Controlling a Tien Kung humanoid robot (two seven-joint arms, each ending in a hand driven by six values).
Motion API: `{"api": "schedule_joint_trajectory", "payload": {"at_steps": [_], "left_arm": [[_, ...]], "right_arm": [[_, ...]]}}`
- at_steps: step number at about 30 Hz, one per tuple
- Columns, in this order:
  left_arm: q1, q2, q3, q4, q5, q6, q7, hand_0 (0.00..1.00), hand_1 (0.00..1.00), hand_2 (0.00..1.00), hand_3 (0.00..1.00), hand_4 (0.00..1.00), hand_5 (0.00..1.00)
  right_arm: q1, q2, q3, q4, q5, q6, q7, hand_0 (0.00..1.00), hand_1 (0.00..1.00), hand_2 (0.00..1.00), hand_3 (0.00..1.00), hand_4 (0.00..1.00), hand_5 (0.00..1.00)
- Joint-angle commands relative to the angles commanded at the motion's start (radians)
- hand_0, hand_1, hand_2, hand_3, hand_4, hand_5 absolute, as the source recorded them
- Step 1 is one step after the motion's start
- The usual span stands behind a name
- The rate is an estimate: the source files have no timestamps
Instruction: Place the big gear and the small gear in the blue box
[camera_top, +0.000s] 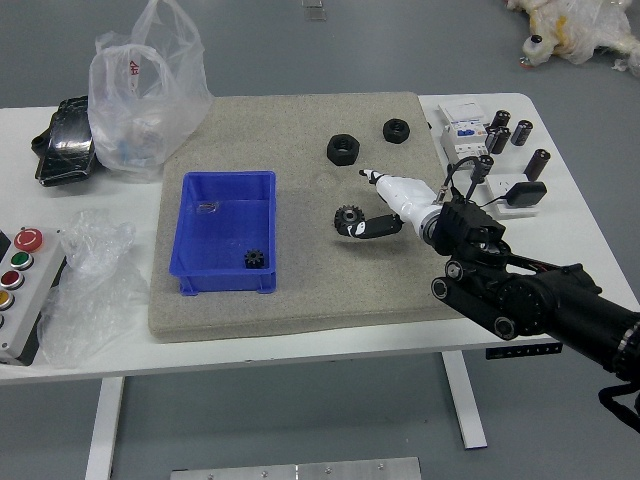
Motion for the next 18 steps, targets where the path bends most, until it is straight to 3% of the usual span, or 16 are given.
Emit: {"api": "schedule_joint_trajectory", "payload": {"at_steps": [2, 3, 8, 9, 14, 15, 18], "left_arm": [[0.000, 0.000, -0.002, 0.000, 0.002, 0.000, 0.002, 0.856, 0.876, 0.867, 0.976, 0.837, 0.767], [0.000, 0.000, -0.002, -0.001, 0.003, 0.000, 0.002, 0.856, 0.875, 0.867, 0.976, 0.837, 0.766], [-0.002, 0.000, -0.002, -0.001, 0.003, 0.000, 0.002, 0.856, 0.875, 0.867, 0.976, 0.837, 0.766], [-0.001, 0.000, -0.002, -0.001, 0.003, 0.000, 0.002, 0.856, 0.875, 0.866, 0.976, 0.836, 0.765], [0.000, 0.000, -0.003, -0.001, 0.004, 0.000, 0.003, 0.856, 0.875, 0.866, 0.976, 0.836, 0.765], [0.000, 0.000, -0.002, -0.001, 0.004, 0.000, 0.002, 0.855, 0.875, 0.865, 0.976, 0.835, 0.764], [-0.002, -0.001, -0.001, -0.001, 0.003, 0.001, 0.000, 0.855, 0.875, 0.865, 0.976, 0.835, 0.764]], "right_arm": [[0.012, 0.008, -0.025, -0.011, 0.014, -0.005, -0.001, 0.615, 0.818, 0.810, 0.932, 0.993, 0.525], [0.017, 0.011, -0.035, -0.015, 0.019, -0.007, -0.002, 0.543, 0.712, 0.617, 0.777, 0.566, 0.177], [0.034, 0.022, -0.091, -0.044, 0.048, -0.011, -0.006, 0.543, 0.712, 0.617, 0.777, 0.566, 0.177], [0.034, 0.022, -0.101, -0.047, 0.054, -0.012, -0.007, 0.493, 0.661, 0.505, 0.652, 0.368, 0.066], [0.035, 0.027, -0.131, -0.050, 0.068, -0.022, -0.004, 0.493, 0.661, 0.505, 0.652, 0.368, 0.066], [0.035, 0.028, -0.133, -0.049, 0.068, -0.026, -0.002, 0.462, 0.597, 0.437, 0.563, 0.428, 0.007], [0.035, 0.029, -0.138, -0.045, 0.073, -0.042, 0.007, 0.462, 0.597, 0.437, 0.563, 0.428, 0.007]]}}
